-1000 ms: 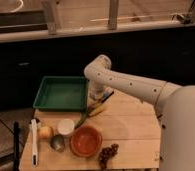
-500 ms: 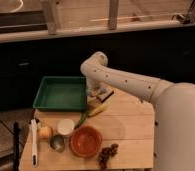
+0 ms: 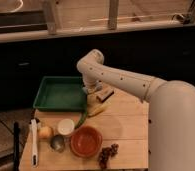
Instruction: Wipe tray with sponge
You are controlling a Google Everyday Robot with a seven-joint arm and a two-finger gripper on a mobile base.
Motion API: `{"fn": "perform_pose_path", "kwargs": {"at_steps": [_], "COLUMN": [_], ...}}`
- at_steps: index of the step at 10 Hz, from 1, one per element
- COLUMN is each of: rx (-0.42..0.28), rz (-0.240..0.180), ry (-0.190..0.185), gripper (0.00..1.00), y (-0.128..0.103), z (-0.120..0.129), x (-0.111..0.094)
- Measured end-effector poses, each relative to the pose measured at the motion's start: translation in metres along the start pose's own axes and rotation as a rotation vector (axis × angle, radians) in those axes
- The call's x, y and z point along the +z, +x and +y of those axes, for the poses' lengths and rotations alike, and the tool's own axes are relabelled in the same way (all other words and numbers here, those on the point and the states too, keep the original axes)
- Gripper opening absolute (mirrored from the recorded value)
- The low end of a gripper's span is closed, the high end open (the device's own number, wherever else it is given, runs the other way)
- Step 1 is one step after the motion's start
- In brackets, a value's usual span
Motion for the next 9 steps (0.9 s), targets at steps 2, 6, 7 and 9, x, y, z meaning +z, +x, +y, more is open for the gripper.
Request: {"fn": "perform_pose_path", "kwargs": {"at_steps": [2, 6, 7, 9], "rx": [-0.025, -0.08, -0.09, -0.109], "rz": [-0.012, -0.04, -0.045, -0.055], "ry": [0.003, 0.002, 0.002, 0.007], "gripper": [0.06, 0.05, 0.05, 0.05], "y": [-0.01, -0.028, -0.031, -0.036], "z": [-0.007, -0.018, -0.02, -0.027], "x": [0.004, 0.012, 0.013, 0.014]}}
